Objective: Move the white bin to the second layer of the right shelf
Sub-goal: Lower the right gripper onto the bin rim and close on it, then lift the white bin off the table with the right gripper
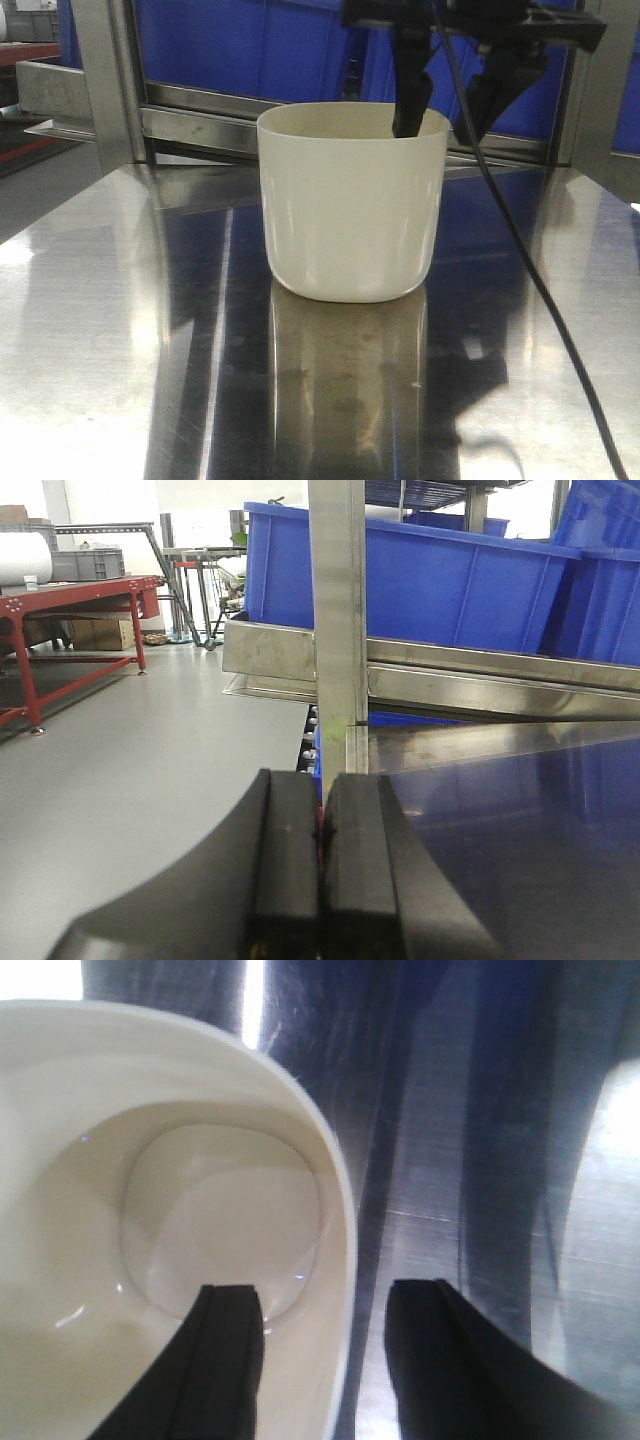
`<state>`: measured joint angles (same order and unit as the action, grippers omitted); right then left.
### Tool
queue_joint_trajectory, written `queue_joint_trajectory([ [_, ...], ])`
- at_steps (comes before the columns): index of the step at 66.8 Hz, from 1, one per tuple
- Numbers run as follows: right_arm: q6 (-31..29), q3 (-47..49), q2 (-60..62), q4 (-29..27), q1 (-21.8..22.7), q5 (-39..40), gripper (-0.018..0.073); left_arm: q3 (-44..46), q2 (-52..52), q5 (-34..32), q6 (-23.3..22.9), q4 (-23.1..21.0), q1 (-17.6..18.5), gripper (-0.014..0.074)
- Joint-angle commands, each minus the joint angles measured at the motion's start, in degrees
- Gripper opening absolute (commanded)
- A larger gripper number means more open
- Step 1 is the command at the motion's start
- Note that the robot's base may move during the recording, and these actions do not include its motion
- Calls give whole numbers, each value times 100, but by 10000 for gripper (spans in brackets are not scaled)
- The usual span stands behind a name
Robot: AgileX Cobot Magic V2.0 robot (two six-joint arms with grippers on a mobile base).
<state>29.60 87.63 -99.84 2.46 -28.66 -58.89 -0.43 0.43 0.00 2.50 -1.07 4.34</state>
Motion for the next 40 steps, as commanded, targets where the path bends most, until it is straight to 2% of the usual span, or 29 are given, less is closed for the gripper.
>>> queue_joint_trajectory([
  [1,135,203,122,3,114,226,403,-211,92,-454,-9,-16,22,85],
  [30,161,203,-11,3,156,245,400,-211,92,-454,-9,-16,22,85],
  [40,161,203,-11,3,156,205,291,-211,92,-454,-9,-16,22,85],
])
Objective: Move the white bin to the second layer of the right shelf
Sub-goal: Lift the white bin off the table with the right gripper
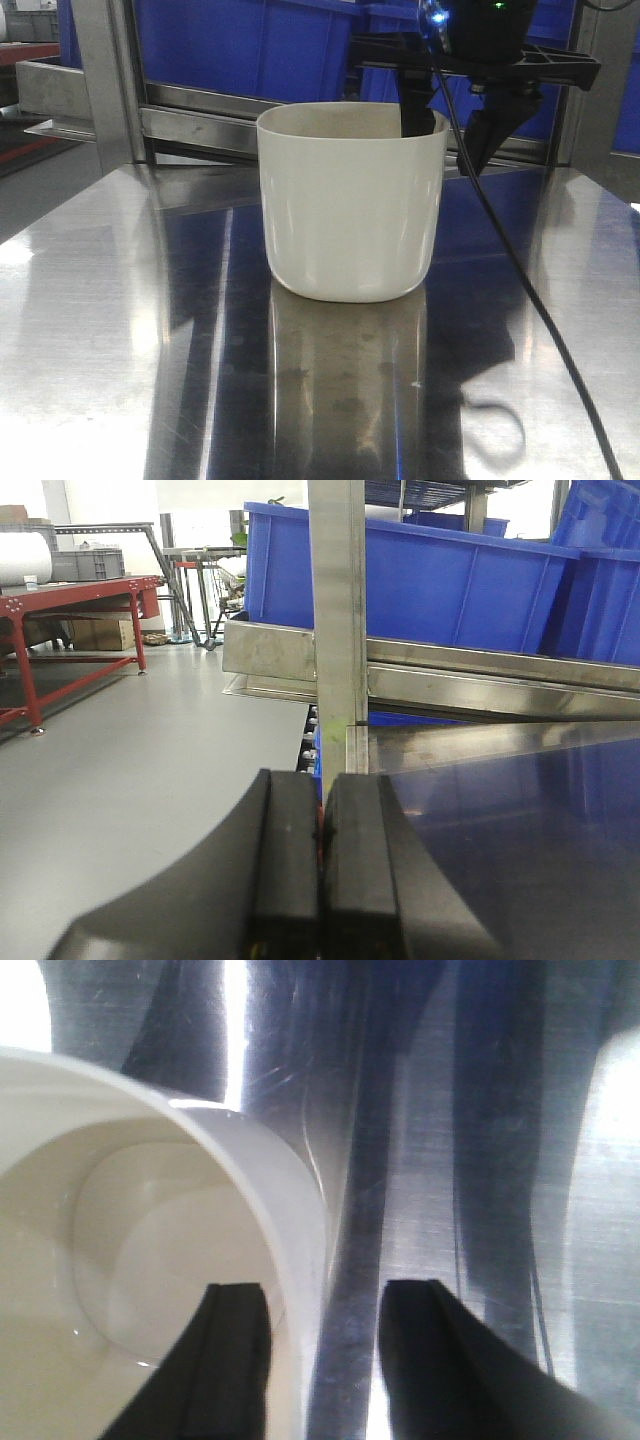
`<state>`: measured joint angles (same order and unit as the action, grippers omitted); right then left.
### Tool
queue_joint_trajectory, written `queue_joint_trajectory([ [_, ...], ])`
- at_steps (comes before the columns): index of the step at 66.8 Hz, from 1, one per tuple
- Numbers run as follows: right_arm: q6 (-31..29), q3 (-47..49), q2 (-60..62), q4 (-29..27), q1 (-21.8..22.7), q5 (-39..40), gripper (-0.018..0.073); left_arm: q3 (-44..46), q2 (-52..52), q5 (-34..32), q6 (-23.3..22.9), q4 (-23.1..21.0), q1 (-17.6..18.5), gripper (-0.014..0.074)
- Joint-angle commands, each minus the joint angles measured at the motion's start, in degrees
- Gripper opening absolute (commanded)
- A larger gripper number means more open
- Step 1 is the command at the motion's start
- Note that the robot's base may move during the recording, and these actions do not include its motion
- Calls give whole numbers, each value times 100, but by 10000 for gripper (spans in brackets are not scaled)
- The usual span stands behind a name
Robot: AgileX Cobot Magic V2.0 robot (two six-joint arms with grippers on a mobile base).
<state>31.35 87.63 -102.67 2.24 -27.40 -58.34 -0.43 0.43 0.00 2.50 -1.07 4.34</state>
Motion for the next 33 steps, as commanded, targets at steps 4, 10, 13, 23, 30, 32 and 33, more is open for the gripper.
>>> queue_joint_trajectory([
  [4,-14,203,272,25,29,139,231,-211,92,-454,-9,-16,22,85],
  [10,-14,203,322,0,29,129,148,-211,92,-454,-9,-16,22,85],
  [13,-14,203,362,1,29,129,121,-211,92,-454,-9,-16,22,85],
  [23,-14,203,601,51,39,217,88,-211,92,-454,-9,-16,22,85],
  [30,-19,191,796,76,109,193,88,-211,92,-454,-9,-16,22,85],
  [32,-19,191,849,76,161,149,88,-211,92,-454,-9,-16,22,85],
  [33,-19,191,885,76,183,124,88,-211,92,-454,-9,-16,22,85],
])
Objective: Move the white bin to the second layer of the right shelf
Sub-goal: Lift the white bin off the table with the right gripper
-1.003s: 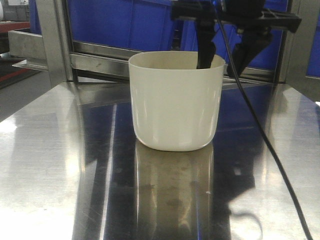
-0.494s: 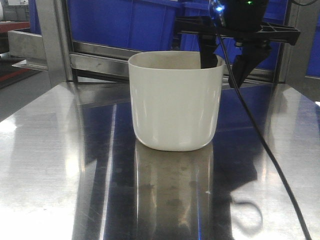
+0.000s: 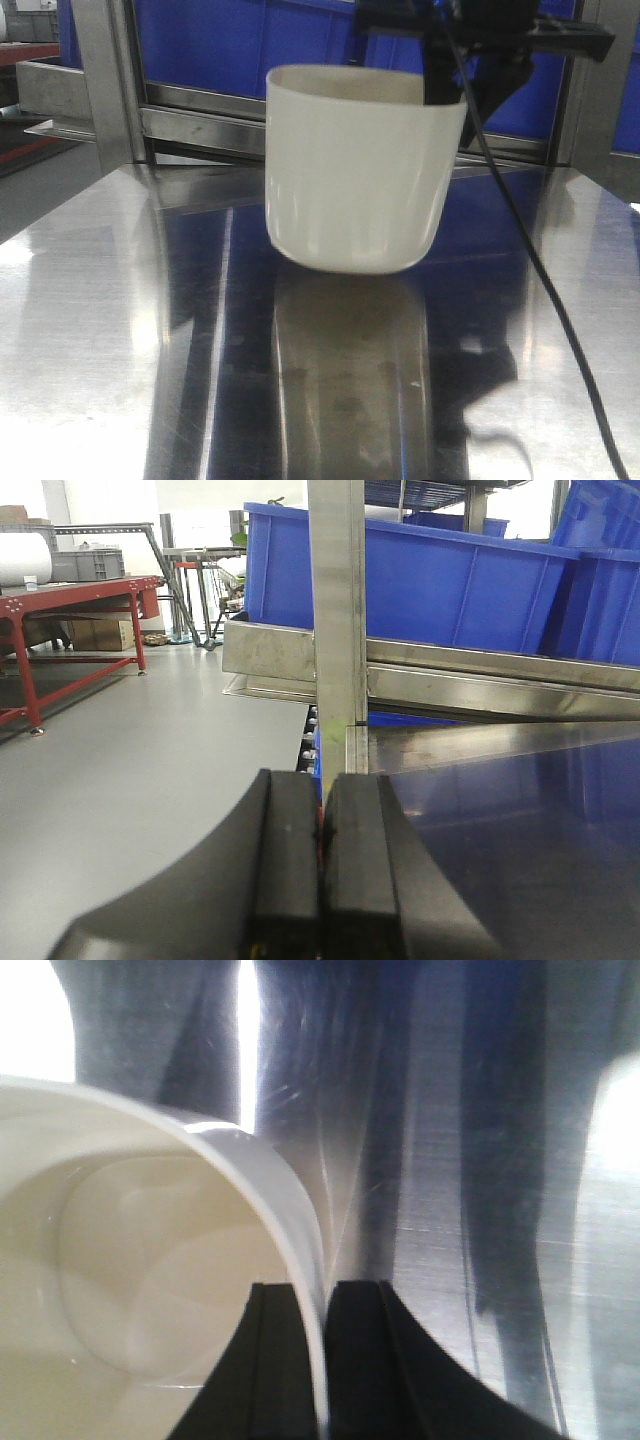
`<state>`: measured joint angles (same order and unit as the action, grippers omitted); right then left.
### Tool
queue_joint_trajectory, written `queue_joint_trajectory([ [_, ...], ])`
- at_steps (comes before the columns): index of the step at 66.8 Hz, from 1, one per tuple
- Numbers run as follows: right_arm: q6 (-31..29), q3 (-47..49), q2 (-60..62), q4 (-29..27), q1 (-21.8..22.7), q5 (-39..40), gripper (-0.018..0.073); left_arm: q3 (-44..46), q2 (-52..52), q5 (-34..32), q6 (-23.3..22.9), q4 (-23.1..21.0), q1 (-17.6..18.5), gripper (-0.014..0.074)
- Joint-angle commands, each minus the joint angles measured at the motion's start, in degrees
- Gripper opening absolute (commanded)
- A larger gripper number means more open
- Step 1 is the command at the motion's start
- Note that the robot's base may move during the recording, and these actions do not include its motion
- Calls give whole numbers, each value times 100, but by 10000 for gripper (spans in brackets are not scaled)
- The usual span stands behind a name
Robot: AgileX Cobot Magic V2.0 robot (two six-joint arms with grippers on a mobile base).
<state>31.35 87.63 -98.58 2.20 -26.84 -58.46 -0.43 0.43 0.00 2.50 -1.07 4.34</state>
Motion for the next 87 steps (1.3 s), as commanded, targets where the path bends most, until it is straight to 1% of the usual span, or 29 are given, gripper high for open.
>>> queue_joint_trajectory([
  [1,-23,191,500,86,146,103,88,-211,92,-454,-9,-16,22,85],
  [12,-45,39,826,296,519,-165,88,-211,92,-454,-9,-16,22,85],
  [16,-183,-107,994,429,698,-153,88,-211,92,-454,-9,-16,22,85],
  [23,-778,-470,1352,490,1003,-30,88,-211,92,-454,-9,-16,22,85],
  [30,-1532,-960,1754,465,1352,177,88,-211,92,-454,-9,-16,22,85],
  [31,-1701,-1095,1838,440,1428,241,88,-211,92,-454,-9,-16,22,85],
  [37,-2189,-1552,2202,215,1791,529,88,-211,92,-454,-9,-16,22,85],
  [44,-2699,-2089,2627,-258,2213,1011,88,-211,92,-454,-9,-16,22,85],
  [51,-3209,-2595,3012,-724,2535,1559,88,-211,92,-454,-9,-16,22,85],
  [57,-3555,-3008,3368,-1017,2715,1943,88,-211,92,-454,-9,-16,22,85],
  [62,-3633,-3350,3647,-1171,2818,2163,88,-211,92,-454,-9,-16,22,85],
  [69,-3633,-3776,4087,-1161,2884,2316,88,-211,92,-454,-9,-16,22,85],
  [87,-3628,-4526,5236,-1161,2884,2345,88,-211,92,-454,-9,-16,22,85],
])
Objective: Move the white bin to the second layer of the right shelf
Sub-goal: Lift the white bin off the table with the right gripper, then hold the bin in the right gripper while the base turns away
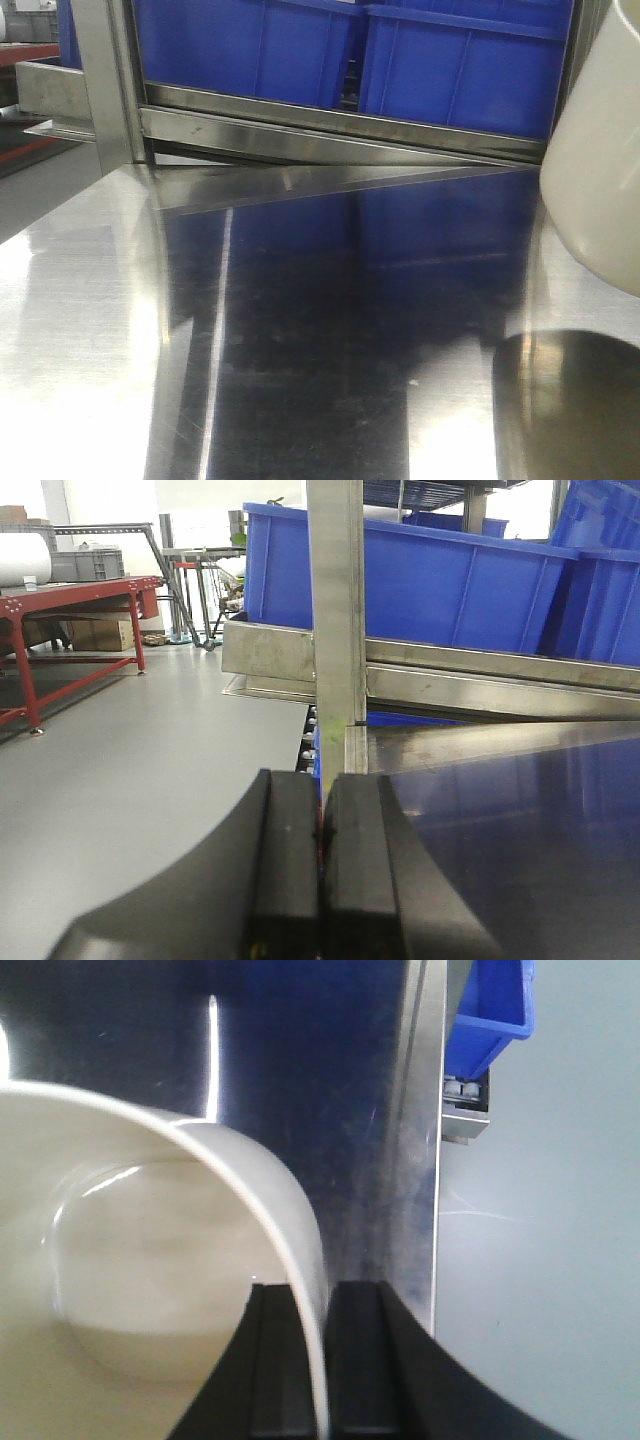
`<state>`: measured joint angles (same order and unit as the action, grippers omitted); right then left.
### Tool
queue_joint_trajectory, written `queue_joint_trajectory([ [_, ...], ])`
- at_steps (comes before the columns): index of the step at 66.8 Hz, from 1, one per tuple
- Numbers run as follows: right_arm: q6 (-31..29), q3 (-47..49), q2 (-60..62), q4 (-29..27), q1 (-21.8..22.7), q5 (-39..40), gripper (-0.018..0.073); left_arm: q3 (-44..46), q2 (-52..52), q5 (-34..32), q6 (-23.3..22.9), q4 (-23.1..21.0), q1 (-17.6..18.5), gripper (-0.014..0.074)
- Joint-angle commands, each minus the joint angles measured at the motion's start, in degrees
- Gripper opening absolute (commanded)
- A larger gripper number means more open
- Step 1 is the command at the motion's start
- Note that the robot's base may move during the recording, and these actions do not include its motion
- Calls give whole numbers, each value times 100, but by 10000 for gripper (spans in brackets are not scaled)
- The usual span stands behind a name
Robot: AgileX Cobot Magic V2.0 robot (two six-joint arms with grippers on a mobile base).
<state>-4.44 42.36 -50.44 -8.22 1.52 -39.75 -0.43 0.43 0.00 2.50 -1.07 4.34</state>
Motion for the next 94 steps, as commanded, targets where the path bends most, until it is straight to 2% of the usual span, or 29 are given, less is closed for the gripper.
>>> queue_joint_trajectory([
  [1,-50,-31,496,-119,48,479,88,-211,92,-454,-9,-16,22,85],
  [33,-50,-477,2338,-119,43,391,88,-211,92,-454,-9,-16,22,85],
  [94,-50,-477,2402,-125,43,324,88,-211,92,-454,-9,-16,22,85],
])
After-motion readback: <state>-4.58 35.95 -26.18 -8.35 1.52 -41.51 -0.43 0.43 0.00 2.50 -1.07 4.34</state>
